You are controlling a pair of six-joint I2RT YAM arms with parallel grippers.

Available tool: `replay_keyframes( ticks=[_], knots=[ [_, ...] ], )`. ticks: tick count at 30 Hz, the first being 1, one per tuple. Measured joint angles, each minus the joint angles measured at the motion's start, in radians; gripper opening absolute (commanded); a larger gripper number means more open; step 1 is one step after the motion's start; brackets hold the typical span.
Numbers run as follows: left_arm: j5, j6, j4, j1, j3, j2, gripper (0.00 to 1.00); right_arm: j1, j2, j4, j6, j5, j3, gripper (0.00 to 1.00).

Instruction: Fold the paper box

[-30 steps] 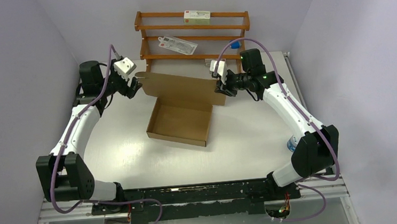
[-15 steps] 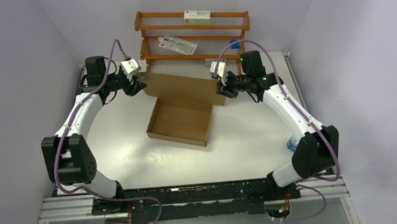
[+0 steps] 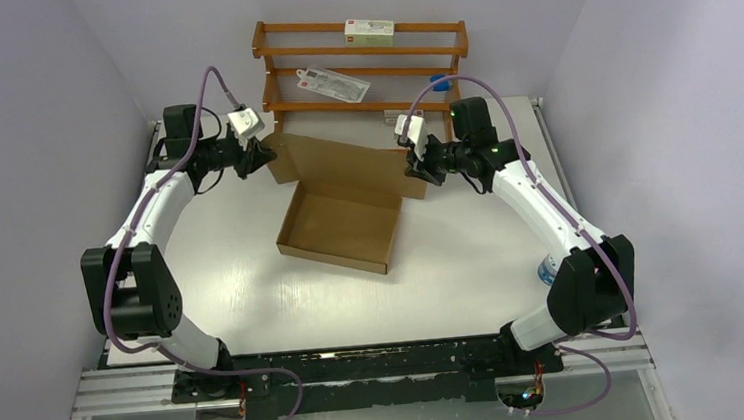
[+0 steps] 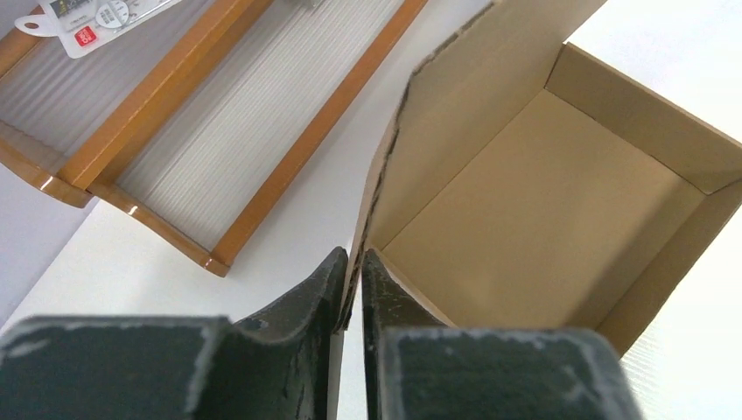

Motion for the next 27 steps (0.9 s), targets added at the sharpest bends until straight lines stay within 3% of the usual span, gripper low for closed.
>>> replay_keyframes(
  ticks=[6, 11, 18, 27],
  knots=[
    [-0.067, -0.163, 0.078, -0.035, -0.073, -0.064, 0.05, -0.001, -0.034, 0.079, 0.107, 0.024, -0.057, 0.0],
    [-0.192, -0.343, 0.124, -0.082, -0.101, -0.11, 0.05, 0.002, -0.079, 0.158, 0.248, 0.08, -0.113, 0.0],
    [-0.342, -0.591, 0.136, -0.113, -0.163, -0.163, 0.05, 0.061, -0.111, 0.232, 0.429, 0.239, -0.152, 0.0],
    [-0.485, -0.793, 0.124, -0.141, -0.254, -0.287, 0.05, 0.163, -0.127, 0.289, 0.589, 0.47, -0.172, 0.0]
  ],
)
